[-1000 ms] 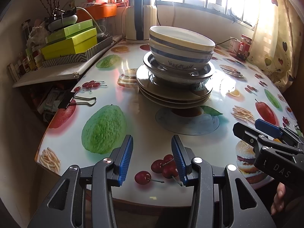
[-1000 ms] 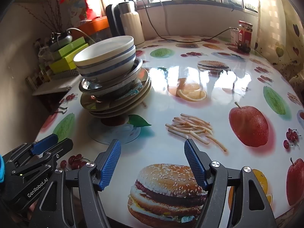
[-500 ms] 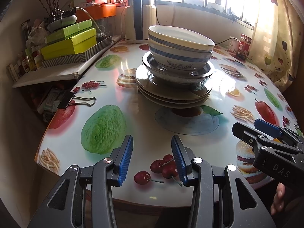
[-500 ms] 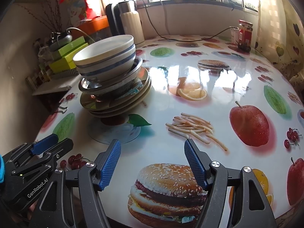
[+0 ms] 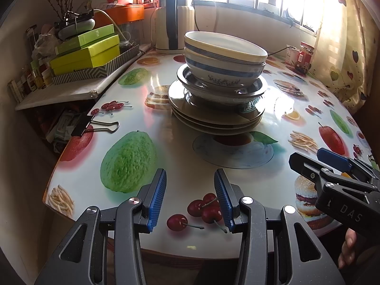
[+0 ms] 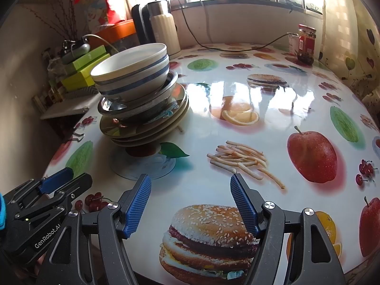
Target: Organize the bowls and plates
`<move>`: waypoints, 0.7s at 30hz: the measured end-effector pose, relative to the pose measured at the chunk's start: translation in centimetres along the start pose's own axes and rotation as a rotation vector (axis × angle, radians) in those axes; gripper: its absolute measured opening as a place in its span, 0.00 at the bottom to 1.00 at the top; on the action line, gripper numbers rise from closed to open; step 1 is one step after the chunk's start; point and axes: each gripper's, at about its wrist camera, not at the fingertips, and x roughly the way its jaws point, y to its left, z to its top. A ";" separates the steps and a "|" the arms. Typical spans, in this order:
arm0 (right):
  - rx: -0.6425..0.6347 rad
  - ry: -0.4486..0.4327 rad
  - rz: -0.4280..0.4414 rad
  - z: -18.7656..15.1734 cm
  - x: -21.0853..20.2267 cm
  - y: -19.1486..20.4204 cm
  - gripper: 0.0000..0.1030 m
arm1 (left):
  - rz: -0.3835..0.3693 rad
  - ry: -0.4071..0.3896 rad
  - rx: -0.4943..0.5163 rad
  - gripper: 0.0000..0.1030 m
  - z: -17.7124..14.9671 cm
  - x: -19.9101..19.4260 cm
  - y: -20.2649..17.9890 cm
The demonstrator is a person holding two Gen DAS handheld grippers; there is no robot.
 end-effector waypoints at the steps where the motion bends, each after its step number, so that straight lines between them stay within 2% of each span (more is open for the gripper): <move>1: 0.001 0.000 0.000 0.0 0.0 0.0 0.68 | 0.001 0.000 -0.001 0.42 0.0 0.0 0.0; 21: 0.004 0.001 0.000 0.0 0.0 -0.1 0.68 | -0.002 -0.004 0.005 0.42 0.1 0.0 -0.1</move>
